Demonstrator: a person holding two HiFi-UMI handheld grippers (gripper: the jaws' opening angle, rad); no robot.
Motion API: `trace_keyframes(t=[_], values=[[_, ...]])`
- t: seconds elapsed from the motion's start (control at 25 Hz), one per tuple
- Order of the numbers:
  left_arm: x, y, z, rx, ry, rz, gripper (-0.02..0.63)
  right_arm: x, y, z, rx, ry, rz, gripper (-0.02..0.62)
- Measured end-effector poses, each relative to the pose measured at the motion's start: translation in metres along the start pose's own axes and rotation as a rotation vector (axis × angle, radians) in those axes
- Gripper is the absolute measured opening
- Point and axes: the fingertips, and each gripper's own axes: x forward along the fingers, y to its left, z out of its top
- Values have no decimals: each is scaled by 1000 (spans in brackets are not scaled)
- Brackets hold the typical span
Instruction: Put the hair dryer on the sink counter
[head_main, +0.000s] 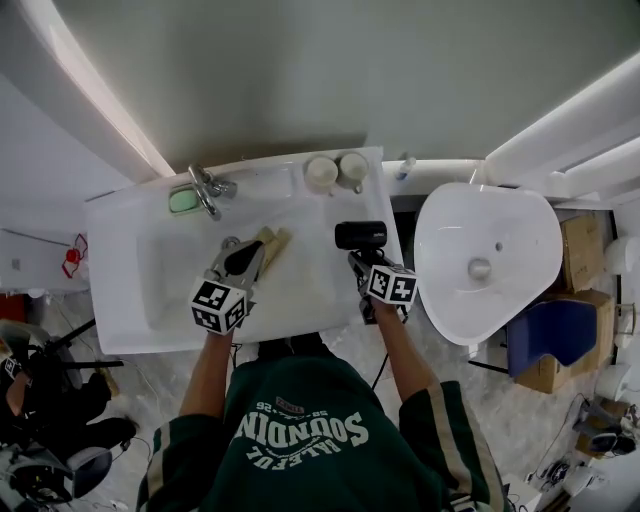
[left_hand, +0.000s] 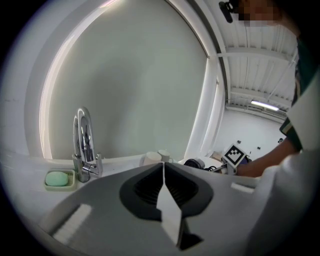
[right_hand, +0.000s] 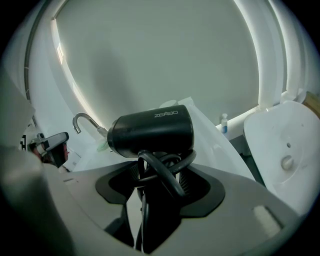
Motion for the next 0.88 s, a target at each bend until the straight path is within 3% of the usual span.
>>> trace_keyframes(t=[0.24, 0.88], values=[[4, 19, -3, -26, 9, 46, 61, 37, -10, 14, -11, 45, -9, 259], [0, 42, -12, -64, 36, 120, 61, 88, -45, 18, -78, 160, -141, 259]])
